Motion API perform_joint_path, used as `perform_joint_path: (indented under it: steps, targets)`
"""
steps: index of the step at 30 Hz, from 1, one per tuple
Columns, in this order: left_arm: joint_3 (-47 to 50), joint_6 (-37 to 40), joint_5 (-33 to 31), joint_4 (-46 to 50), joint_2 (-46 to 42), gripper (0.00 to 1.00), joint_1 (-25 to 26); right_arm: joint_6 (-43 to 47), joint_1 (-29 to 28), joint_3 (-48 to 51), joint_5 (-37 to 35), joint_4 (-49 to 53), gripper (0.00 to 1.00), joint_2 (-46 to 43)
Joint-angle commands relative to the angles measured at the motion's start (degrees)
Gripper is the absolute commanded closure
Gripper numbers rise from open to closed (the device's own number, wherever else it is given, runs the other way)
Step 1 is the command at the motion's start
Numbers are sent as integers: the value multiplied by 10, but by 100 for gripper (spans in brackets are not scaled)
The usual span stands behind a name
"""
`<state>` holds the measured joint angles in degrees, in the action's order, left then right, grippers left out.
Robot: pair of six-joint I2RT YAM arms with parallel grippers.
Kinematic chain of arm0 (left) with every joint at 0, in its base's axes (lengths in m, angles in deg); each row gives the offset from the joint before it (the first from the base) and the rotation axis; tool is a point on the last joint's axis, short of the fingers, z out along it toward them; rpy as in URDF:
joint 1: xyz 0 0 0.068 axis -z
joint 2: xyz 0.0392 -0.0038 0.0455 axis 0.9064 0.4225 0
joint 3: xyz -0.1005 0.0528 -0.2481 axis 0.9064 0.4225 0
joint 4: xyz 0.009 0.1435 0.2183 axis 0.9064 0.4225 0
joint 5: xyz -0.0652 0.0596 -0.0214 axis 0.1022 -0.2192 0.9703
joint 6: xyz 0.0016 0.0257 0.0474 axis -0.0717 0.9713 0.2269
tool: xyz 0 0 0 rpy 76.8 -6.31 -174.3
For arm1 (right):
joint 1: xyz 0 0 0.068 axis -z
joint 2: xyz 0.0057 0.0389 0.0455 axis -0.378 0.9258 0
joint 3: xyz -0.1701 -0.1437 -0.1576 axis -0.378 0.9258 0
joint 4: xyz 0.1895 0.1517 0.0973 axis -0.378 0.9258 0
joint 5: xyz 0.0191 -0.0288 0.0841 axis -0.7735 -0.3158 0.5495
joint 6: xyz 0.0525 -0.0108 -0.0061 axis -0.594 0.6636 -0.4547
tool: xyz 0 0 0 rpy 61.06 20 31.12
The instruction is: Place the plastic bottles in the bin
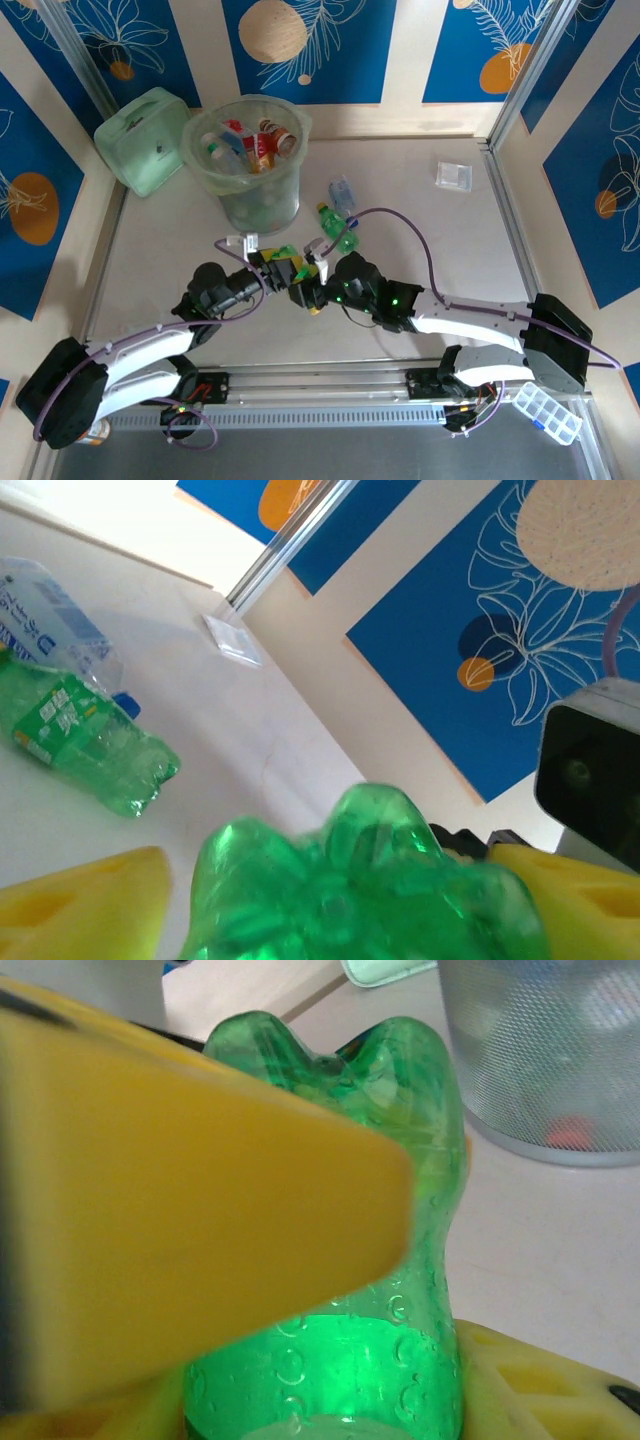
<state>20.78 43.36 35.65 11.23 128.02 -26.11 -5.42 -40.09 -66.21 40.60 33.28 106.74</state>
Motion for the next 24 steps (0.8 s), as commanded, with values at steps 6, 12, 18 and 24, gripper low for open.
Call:
perform_joint_path:
  steps: [6, 12, 18, 24]
  targets:
    - [-6, 12, 39, -31, -21, 51, -2, 18, -5, 2, -25, -22, 49, -5]
    - [-22, 37, 48, 3, -23, 57, -2, 14, -5, -10, -55, -4, 28, 6]
    - [-84, 72, -22, 182, -87, 60, -2, 6, -16, -23, -131, 22, 3, 10]
    - [-261, 117, -161, 512, -130, 63, -2, -12, -25, -25, -195, 39, 2, 0]
